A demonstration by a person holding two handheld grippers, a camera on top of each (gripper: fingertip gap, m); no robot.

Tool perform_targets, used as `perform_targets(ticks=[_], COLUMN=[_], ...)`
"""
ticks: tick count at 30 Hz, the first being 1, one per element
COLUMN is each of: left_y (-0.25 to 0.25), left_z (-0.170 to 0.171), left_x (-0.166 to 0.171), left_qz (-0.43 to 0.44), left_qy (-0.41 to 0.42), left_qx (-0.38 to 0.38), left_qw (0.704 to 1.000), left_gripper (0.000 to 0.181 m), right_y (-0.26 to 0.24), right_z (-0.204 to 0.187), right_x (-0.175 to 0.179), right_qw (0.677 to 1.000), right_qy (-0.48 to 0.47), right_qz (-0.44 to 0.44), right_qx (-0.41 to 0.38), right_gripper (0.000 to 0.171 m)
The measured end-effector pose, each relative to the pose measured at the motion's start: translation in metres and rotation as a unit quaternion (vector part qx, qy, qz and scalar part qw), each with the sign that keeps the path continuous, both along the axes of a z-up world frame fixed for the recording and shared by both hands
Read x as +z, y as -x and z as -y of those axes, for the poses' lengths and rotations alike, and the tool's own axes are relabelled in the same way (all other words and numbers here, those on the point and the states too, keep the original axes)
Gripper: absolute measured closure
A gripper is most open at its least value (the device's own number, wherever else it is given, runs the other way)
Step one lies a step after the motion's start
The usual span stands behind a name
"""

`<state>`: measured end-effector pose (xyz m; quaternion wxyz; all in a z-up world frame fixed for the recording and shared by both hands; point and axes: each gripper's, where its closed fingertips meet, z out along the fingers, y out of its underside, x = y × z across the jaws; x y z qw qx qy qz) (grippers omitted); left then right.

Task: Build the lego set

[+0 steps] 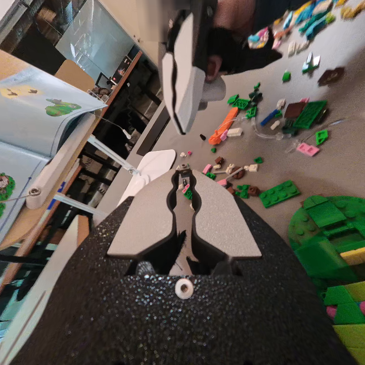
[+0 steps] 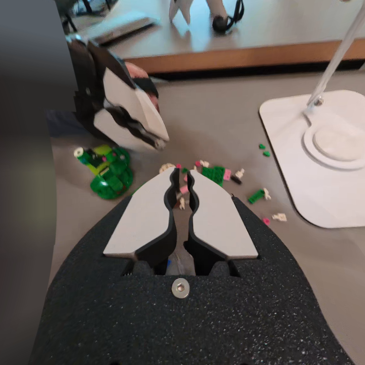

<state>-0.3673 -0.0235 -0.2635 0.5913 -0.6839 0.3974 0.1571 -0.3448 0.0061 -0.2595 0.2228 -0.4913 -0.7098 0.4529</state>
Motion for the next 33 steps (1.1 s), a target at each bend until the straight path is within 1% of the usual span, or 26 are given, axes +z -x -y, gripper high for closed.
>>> perform_targets(ticks=[3, 6, 9, 13, 16, 21, 25, 28, 31, 33], left_y=[0.001, 0.002, 0.004, 0.006, 0.003, -0.007, -0.019, -0.027, -0.033, -0.036], left_z=[-0.002, -0.004, -0.006, -0.006, -0.006, -0.003, 0.002, 0.006, 0.010, 0.013], left_x=[-0.007, -0.010, -0.012, -0.013, -0.011, -0.003, 0.006, 0.016, 0.023, 0.029], left_qz=[-0.048, -0.079, -0.106, -0.137, -0.130, -0.105, -0.037, 0.011, 0.041, 0.056], left_qy=[0.001, 0.000, 0.001, -0.006, -0.013, -0.034, -0.050, -0.070, -0.081, -0.097], left_qx=[0.022, 0.042, 0.059, 0.073, 0.067, 0.038, -0.009, -0.041, -0.061, -0.074], left_qw=[0.999, 0.996, 0.993, 0.988, 0.989, 0.993, 0.998, 0.997, 0.994, 0.991], left_gripper=[0.172, 0.172, 0.171, 0.171, 0.171, 0.171, 0.171, 0.167, 0.159, 0.157], right_y=[0.013, 0.021, 0.025, 0.028, 0.026, 0.017, 0.005, -0.003, -0.012, -0.016], right_z=[0.021, 0.032, 0.034, 0.034, 0.033, 0.037, 0.043, 0.046, 0.052, 0.054], right_x=[0.005, -0.005, -0.013, -0.017, -0.016, -0.008, 0.003, 0.016, 0.033, 0.038], right_qw=[0.999, 0.998, 0.996, 0.995, 0.996, 0.998, 0.991, 0.977, 0.950, 0.937], right_qy=[0.003, -0.017, -0.038, -0.031, -0.022, 0.045, 0.133, 0.207, 0.296, 0.328], right_qz=[-0.013, 0.006, 0.020, 0.034, 0.033, 0.019, -0.002, -0.021, -0.040, -0.043], right_qx=[-0.036, -0.058, -0.078, -0.088, -0.081, -0.045, 0.003, 0.041, 0.088, 0.108], right_gripper=[0.160, 0.155, 0.154, 0.157, 0.160, 0.161, 0.161, 0.161, 0.161, 0.162])
